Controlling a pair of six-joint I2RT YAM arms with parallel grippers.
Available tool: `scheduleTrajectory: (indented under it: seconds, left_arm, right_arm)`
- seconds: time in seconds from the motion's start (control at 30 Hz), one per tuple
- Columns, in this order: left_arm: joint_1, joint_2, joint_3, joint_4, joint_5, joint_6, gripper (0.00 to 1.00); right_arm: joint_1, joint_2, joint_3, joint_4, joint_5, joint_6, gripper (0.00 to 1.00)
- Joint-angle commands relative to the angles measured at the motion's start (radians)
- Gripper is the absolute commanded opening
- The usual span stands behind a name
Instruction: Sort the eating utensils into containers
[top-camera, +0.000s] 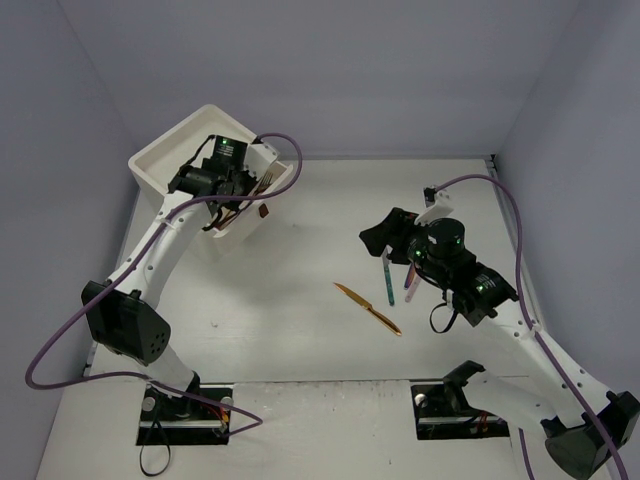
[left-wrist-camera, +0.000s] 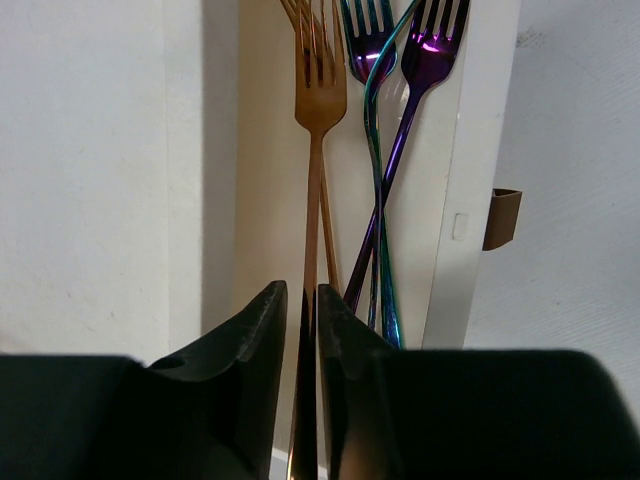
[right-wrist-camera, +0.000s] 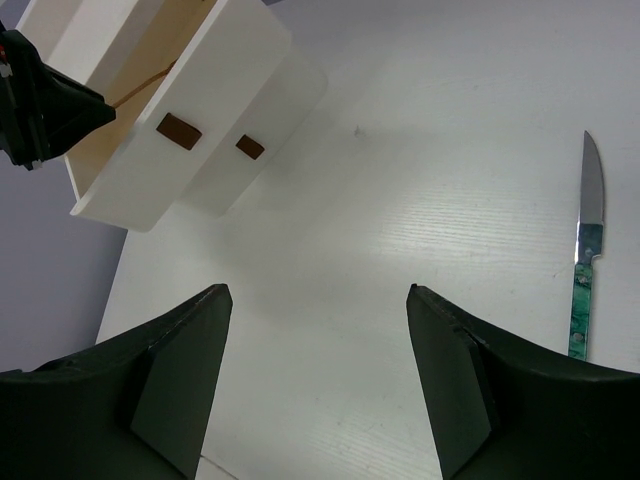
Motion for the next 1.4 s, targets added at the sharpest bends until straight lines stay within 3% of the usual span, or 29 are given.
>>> scheduleTrajectory:
  seconds: [0.0, 0.2, 0.57, 0.77, 0.9, 1.1, 1.37]
  left_arm:
    - [0.009, -0.021, 0.052, 0.029, -0.019, -0.018, 0.21]
    - [0.009, -0.026, 0.052, 0.029, -0.020, -0.027, 0.36]
    - [0.009, -0.049, 0.059, 0.028, 0.012, -0.063, 0.50]
    - [0.008, -0.103, 0.070, 0.029, 0.105, -0.148, 0.67]
    - [0.000, -0.127, 0.067, 0.037, 0.260, -0.222, 0.67]
    - [-0.079, -0.124, 0.035, 0.057, 0.246, -0.244, 0.66]
    - [-0.177, -0.046, 0.019, 0.080, 0.234, -0.295, 0.46]
  right_arm:
    - [-0.009, -0.014, 0.001, 0.051, -0.015, -0.009, 0.68]
    - [-0.011, -0.013, -0.002, 0.051, -0.020, -0.009, 0.68]
    - [-0.013, -0.010, 0.001, 0.052, -0.030, -0.006, 0.68]
    - [-0.013, -0.007, 0.001, 0.051, -0.034, -0.009, 0.68]
    - [-0.013, -0.001, -0.007, 0.051, -0.035, -0.009, 0.68]
    - [-0.013, 0.001, -0.009, 0.052, -0.043, -0.005, 0.68]
    - [-0.014, -0.011, -0.018, 0.052, -0.043, -0.001, 0.68]
